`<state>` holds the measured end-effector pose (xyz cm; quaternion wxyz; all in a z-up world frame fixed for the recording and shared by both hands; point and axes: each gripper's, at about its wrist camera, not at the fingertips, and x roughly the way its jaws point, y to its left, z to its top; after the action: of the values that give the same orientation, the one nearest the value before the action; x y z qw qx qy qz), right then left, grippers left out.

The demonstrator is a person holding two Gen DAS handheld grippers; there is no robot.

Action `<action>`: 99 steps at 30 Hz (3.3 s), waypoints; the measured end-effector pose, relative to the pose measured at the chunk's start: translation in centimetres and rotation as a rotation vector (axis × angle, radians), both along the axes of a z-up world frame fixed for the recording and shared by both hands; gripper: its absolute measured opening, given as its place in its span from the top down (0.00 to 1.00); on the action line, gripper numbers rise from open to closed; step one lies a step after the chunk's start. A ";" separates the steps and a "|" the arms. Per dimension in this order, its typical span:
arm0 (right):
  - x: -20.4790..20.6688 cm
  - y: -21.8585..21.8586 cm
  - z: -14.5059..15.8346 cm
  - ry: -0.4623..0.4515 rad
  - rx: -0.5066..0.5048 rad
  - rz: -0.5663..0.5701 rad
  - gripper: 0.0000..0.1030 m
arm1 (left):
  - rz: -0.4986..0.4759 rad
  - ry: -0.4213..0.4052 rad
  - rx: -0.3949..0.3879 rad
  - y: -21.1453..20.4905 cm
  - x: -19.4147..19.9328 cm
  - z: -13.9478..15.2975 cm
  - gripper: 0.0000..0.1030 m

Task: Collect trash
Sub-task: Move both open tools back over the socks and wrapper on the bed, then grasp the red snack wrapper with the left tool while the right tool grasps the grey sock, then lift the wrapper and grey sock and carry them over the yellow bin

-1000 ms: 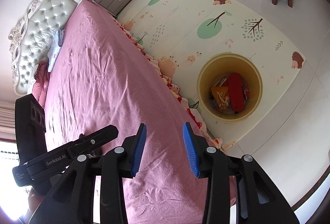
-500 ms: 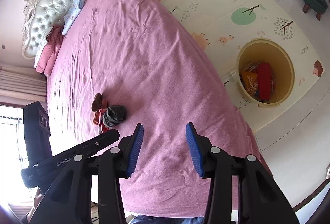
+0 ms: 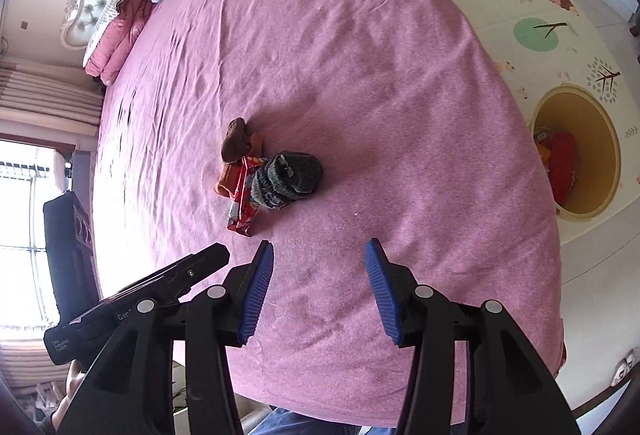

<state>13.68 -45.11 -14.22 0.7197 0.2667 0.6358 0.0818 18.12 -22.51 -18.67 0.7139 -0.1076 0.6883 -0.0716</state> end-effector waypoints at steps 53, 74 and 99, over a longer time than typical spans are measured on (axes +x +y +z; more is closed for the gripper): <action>9.5 6.5 -10.7 0.196 0.039 0.095 0.63 | 0.114 0.197 -0.135 6.3 4.9 -10.8 0.71; 1.3 0.6 -4.2 0.089 0.052 -0.032 0.72 | 0.059 0.142 -0.176 2.3 -2.0 -3.8 0.71; -10.2 -19.0 -2.2 0.058 0.070 -0.428 0.72 | -0.306 0.152 -0.163 -19.4 -4.5 -2.1 0.71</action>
<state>3.45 -64.09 -16.44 0.6923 0.4228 0.5819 -0.0585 13.59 -41.93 -20.81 0.6294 -0.0643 0.7405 -0.2268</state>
